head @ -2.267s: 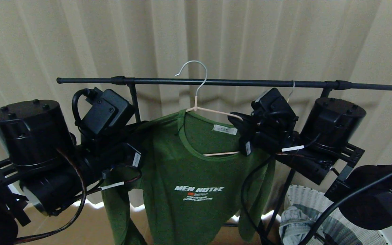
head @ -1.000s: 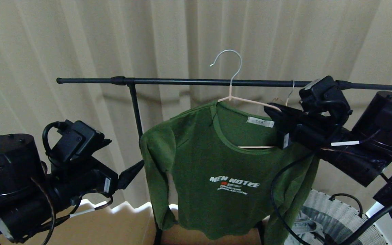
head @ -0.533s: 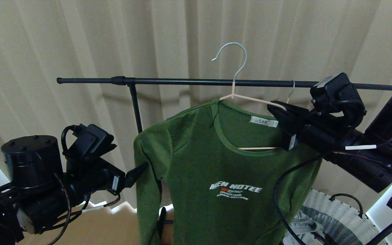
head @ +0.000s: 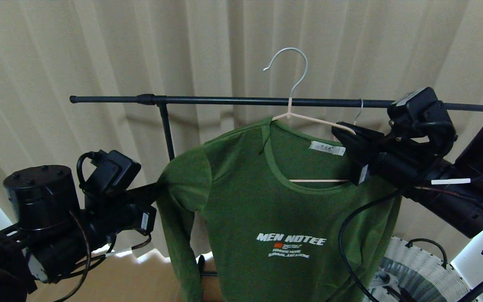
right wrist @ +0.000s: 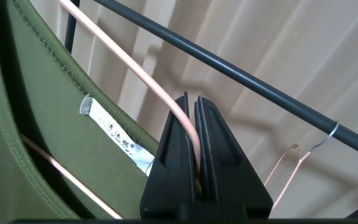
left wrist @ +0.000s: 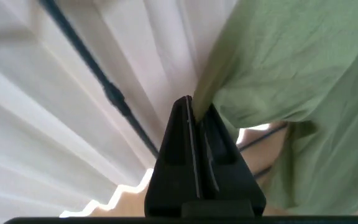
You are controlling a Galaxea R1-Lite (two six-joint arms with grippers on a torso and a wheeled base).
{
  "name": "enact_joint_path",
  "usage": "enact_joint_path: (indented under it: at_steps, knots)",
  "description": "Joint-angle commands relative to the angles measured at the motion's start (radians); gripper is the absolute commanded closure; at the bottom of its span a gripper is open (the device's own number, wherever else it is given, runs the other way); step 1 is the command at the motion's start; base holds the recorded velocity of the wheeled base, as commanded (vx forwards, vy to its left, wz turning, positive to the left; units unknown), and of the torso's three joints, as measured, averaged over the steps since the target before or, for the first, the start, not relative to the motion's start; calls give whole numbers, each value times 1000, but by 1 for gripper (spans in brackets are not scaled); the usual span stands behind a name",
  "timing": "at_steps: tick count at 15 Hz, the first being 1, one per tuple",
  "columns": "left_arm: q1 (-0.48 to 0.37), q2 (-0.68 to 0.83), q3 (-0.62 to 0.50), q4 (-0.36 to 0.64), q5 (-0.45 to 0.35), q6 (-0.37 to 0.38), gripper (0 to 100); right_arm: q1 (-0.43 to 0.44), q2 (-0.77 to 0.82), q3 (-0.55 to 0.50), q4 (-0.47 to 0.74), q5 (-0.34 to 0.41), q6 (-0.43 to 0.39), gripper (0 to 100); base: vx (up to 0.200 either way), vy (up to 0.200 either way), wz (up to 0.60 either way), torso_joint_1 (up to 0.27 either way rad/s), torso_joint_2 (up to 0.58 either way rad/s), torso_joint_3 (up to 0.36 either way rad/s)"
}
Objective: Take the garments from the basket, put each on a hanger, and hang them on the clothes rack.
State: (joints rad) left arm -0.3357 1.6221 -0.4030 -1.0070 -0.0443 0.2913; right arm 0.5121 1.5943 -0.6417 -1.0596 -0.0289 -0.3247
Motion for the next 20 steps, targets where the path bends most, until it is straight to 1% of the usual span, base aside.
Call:
enact_joint_path:
  at_steps: [1, 2, 3, 4, 5, 7, 8, 11, 13, 14, 15, 16, 18, 19, 20]
  knots:
    - [63, 4, 19, -18, 3, 11, 100, -3, -7, 2, 0, -3, -1, 100, 0, 0, 0, 0, 0, 0]
    - [87, 4, 24, -22, 3, 19, 100, -4, -7, 2, 1, -6, -1, 100, 0, 0, 0, 0, 0, 0]
    - [169, 4, 46, -41, 3, 66, 100, -20, -7, 0, 1, -8, -2, 100, 0, 0, 0, 0, 0, 0]
    - [196, 4, 53, -54, 1, 89, 100, -21, -7, -1, 1, -8, -2, 100, 0, 0, 0, 0, 0, 0]
    - [221, 4, 72, -84, 0, 109, 100, -23, -7, 0, 1, -8, -2, 100, 0, 0, 0, 0, 0, 0]
    - [216, -1, 84, -105, -2, 109, 100, -21, -4, -3, 1, -8, -2, 100, 0, 0, 0, 0, 0, 0]
    - [210, -2, 84, -105, -3, 108, 0, -21, -4, -3, 1, -8, -2, 100, 0, 0, 0, 0, 0, 0]
    - [184, -10, 84, -113, -17, 103, 0, -21, -5, 4, 10, -11, -4, 100, 0, 0, 0, 0, 0, 0]
    - [172, -38, 98, -153, -71, 100, 0, -24, -4, 5, 16, -12, -4, 100, 0, 0, 0, 0, 0, 0]
    - [172, -84, 130, -202, -94, 109, 0, -37, -2, 22, 41, -57, -5, 100, 0, 0, 0, 0, 0, 0]
    - [172, -117, 153, -216, -94, 117, 0, -37, 0, 28, 75, -108, -4, 100, 0, 0, 0, 0, 0, 0]
    - [172, -154, 170, -219, -92, 126, 0, -37, 0, 34, 101, -141, -4, 100, 0, 0, 0, 0, 0, 0]
    - [178, -266, 222, -217, -92, 138, 0, -37, 3, 40, 165, -241, -2, 100, 0, 0, 0, 0, 0, 0]
    - [178, -298, 236, -217, -91, 140, 0, -37, 6, 39, 174, -267, -1, 100, 0, 0, 0, 0, 0, 0]
    - [178, -363, 262, -214, -91, 138, 0, -38, 13, 31, 181, -310, -1, 100, 0, 0, 0, 0, 0, 0]
